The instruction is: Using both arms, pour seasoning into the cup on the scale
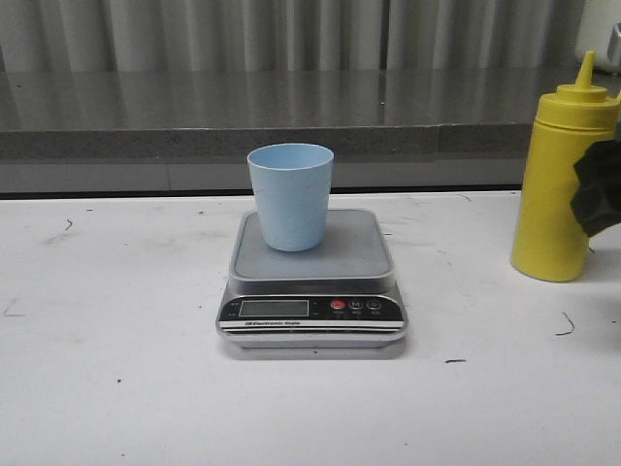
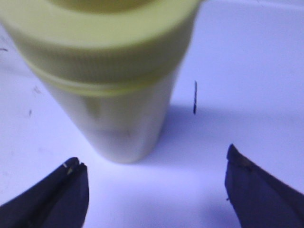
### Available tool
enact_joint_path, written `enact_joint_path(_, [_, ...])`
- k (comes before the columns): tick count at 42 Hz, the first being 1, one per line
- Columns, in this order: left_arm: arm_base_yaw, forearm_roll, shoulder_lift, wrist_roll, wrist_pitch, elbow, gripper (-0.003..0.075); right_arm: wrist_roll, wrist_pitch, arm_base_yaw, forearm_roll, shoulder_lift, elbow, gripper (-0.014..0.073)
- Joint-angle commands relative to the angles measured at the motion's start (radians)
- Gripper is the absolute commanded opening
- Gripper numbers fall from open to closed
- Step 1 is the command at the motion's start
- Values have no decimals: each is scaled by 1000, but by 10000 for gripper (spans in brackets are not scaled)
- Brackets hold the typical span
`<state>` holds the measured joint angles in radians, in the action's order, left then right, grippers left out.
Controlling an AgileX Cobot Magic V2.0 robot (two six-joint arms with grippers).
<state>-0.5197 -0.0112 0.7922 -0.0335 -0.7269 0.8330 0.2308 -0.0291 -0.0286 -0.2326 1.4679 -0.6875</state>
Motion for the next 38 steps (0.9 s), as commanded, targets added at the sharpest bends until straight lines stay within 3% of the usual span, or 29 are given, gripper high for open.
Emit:
enact_joint_path(1, [1, -11, -6, -1, 71, 27, 313, 5, -138, -4, 23, -123, -18, 605])
enact_joint_path(9, [1, -11, -6, -1, 71, 27, 313, -44, -490, -64, 68, -283, -33, 605])
enact_joint_path(14, [1, -11, -6, -1, 71, 27, 313, -179, -649, -96, 180, -372, -48, 605])
enact_joint_path(23, [1, -11, -6, -1, 71, 27, 313, -381, -792, -97, 384, -579, -68, 605])
enact_joint_path(38, [1, -11, 10, -1, 71, 27, 313, -384, -899, -97, 386, -944, -68, 605])
